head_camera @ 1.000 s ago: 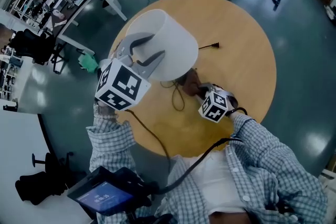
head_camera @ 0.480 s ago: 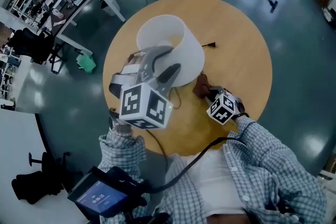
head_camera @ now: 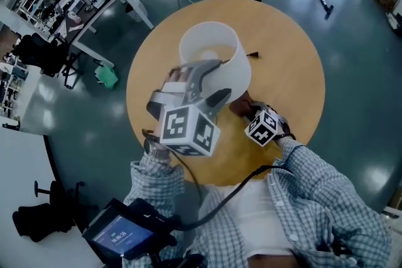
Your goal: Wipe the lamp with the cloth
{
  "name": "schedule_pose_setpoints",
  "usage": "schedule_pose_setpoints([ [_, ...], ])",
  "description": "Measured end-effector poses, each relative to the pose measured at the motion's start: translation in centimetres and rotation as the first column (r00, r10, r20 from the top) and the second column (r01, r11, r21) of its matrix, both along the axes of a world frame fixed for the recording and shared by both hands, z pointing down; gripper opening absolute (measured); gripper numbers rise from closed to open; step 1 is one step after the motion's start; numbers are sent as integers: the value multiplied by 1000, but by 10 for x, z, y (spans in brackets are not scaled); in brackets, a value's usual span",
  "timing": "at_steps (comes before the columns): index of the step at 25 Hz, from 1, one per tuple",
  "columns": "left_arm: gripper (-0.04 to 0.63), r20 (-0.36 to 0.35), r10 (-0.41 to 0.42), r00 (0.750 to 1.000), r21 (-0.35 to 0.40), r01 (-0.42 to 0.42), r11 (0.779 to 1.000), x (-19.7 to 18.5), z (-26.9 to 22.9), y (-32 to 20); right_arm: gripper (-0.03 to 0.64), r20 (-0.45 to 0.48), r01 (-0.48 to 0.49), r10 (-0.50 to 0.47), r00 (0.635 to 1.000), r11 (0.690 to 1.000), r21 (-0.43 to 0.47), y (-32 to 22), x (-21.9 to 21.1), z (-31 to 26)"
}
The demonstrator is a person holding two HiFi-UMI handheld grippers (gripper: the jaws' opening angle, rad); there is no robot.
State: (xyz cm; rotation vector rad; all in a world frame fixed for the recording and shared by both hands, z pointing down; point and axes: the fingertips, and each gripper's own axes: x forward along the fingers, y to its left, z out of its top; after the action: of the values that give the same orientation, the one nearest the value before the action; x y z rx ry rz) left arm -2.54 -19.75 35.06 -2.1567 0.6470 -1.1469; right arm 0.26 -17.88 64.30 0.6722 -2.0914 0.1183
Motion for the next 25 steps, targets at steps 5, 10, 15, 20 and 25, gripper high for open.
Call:
schedule_pose_setpoints([
  [5,312,-46,-23,999,15,23,1000,-5,2,-1,231,36,7,-7,999,1000,-10,2,-5,-2],
  [10,321,-238,-65,969,30,75,997,-14,-21,4,272,112,-38,36,993,999,12,-5,-1,-20],
  [15,229,-502,-128,855,39,170,985,-40,-47,25,219,229,-125,106,968,990,71,-8,15,-56],
  [20,40,-619,-245,746,-51,274,960,-61,-12,51,2,425,-238,185,886,968,76,10,33,-83],
  [25,3,-652,-322,687,-235,221,946,-33,62,85,3,561,-278,239,792,960,-16,35,37,-103],
])
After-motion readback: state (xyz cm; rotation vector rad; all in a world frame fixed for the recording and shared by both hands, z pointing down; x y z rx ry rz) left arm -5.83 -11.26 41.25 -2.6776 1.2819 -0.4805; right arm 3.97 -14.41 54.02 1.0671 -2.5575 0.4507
